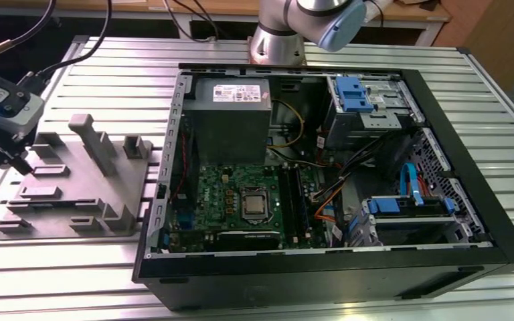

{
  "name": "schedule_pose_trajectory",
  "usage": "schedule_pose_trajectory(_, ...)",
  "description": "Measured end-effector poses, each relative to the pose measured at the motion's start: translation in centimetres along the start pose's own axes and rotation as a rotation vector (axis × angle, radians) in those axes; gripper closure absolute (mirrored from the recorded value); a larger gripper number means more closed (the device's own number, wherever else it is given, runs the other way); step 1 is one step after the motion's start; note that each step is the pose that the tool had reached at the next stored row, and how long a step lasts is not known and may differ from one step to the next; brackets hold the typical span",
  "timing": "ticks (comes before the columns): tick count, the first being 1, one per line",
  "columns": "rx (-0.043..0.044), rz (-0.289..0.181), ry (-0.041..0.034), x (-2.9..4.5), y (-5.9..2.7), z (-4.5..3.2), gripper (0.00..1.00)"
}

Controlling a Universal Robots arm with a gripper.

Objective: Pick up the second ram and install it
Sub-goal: 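Pick up the second ram and move it above second insertion slot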

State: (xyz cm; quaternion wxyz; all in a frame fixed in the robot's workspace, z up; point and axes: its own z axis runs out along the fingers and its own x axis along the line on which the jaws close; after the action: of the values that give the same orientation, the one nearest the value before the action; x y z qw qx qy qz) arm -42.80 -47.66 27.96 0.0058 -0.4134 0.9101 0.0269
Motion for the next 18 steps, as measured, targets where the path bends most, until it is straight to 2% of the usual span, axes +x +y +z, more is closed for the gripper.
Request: schedule_pose_trajectory(18,-0.0108,-0.326,0.0156,0.04,-0.05,1.08,0.93)
